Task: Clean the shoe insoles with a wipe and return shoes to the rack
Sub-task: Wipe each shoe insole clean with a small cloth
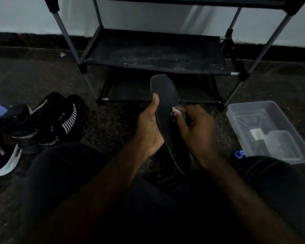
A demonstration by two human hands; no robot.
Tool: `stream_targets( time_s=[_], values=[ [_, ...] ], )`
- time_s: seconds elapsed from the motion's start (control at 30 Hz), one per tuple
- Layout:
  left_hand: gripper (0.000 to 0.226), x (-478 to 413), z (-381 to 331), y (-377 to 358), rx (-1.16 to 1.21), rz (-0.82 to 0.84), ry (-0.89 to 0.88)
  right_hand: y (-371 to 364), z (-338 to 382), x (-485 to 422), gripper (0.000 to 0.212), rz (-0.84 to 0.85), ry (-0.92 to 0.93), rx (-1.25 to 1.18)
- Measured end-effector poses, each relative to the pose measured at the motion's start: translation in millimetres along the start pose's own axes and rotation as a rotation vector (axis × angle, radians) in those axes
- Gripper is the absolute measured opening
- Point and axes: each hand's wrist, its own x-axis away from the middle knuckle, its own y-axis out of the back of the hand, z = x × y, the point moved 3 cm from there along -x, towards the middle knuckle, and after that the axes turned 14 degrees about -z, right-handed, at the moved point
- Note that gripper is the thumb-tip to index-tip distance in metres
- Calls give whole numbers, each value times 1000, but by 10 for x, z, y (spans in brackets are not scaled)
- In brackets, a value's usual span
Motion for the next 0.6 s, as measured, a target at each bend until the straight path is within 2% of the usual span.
stream_targets(
  time_s=[0.07, 0.13, 0.2, 0.3, 0.4, 0.5, 0.6],
  values=[
    [60, 5, -31, 14, -11, -34, 7, -31, 103, 100, 12, 119, -9, -132],
    [67, -2, -62, 38, -6, -64, 13, -43, 182, 158, 14, 205, 44, -179],
    [77, -2, -78, 51, -15, -83, 7, -35, 138, 99, 10, 158, 70, -106],
    [76, -23, -60, 51, -2, -90, 21, -5, -2, -9, 7, 50, -42, -82],
    [78, -19, -65, 49, -5, -98, 30, -48, 96, 101, 10, 171, -82, -216],
    [74, -24, -66, 80, 16, -92, 32, -68, 220, 189, 15, 275, -46, -307],
    [58, -58, -59, 80, 55, -40, 25, -61, 113, 91, 10, 124, -56, -180]
  ],
)
